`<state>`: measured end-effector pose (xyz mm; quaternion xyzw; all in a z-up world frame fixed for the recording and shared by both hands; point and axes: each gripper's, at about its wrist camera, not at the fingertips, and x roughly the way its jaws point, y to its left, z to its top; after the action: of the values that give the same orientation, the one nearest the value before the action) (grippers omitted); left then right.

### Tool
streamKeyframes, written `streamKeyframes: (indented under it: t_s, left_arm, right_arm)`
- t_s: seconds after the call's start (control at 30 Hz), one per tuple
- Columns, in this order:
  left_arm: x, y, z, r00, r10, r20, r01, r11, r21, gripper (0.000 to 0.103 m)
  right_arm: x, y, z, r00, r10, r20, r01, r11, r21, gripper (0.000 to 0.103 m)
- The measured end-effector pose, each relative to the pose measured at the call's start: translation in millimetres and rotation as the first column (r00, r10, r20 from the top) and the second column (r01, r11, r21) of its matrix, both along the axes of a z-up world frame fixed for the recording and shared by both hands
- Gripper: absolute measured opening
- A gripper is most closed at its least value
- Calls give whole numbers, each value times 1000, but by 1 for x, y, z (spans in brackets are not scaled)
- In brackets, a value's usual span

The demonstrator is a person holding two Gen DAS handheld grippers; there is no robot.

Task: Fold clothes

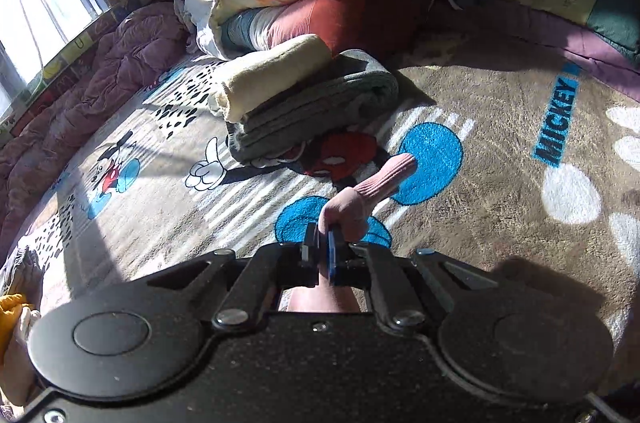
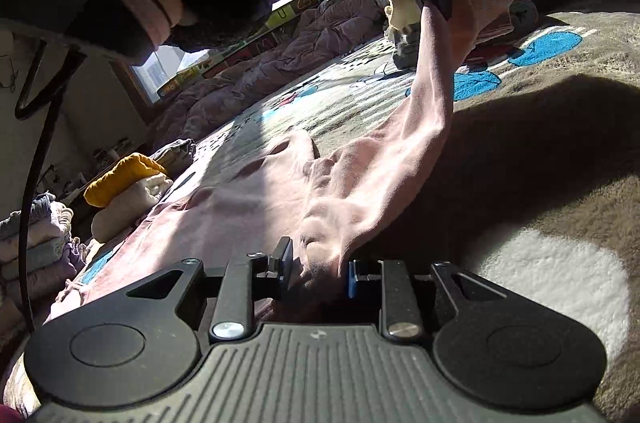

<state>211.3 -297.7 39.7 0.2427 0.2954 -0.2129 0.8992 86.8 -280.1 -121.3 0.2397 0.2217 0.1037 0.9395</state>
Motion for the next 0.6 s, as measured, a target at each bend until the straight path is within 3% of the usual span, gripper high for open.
streamKeyframes:
  t_s: [0.13,0.33,0.47,0.6]
  left_arm:
    - [-5,62,43,998,65,15,-62,987,-145,3]
    - [-17,132,72,990,140,7,-132,947,-294,3]
    - [-23,184,75,981,190,-26,-184,895,-406,3]
    - [-30,236,72,971,229,-72,-232,821,-522,3]
  right_arm:
    - [-4,15,8,999,21,26,-18,995,-97,46]
    - [-12,31,14,997,59,51,-46,971,-233,47]
    - [-18,40,17,995,79,69,-54,951,-305,47]
    - [-25,52,20,989,118,92,-74,920,-385,47]
